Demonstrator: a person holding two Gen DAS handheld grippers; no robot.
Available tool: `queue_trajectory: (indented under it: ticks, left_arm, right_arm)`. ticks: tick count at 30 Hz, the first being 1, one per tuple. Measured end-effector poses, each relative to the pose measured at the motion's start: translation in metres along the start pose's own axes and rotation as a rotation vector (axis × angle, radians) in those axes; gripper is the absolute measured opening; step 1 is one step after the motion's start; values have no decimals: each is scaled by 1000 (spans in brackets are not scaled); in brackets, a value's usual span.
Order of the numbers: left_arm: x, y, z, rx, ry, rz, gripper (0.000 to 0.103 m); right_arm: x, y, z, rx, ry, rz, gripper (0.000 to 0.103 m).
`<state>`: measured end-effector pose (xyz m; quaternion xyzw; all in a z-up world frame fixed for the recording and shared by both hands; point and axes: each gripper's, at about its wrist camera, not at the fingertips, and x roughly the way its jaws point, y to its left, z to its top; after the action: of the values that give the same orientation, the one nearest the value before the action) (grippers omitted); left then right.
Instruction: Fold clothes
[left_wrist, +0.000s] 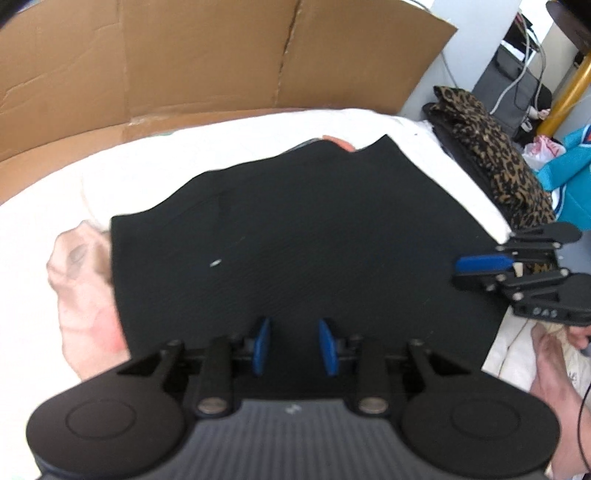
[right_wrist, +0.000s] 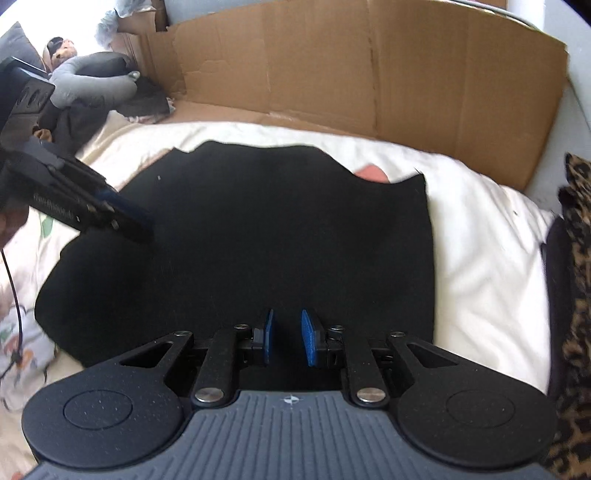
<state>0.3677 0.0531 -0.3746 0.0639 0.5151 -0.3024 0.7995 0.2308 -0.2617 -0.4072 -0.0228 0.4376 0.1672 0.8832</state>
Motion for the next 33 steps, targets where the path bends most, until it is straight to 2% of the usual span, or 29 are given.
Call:
queue_trajectory:
  ticks: [4,10,13,19,21,26,33]
  left_arm:
    - [-12,2,-4,-46,8,-7,33]
    - [-18,-20,-11,12,7,-50,35]
    - [-17,-37,-12,62,9,-79,35]
    - [-10,-67,-23,149,14,-141,37]
    - [-4,-74,-29,171,37,-156,39]
    - [10,-77,-36,166,101,-146,39]
    - [7,-73,-38,86,187,-82,39]
  right_arm:
    - [-13,-11,-11,6,20,-33,23]
    - [-39,-22,-18,42,10,-74,23]
    - [-45,-16,-19,69,-14,-33,23]
    - [-34,20,-21,2,2,64,23]
    - [-31,29,-24,-18,9,90,23]
    - [-22,37,-35,-81,52,69,23]
    - [-34,1,-40,63,31,24,23]
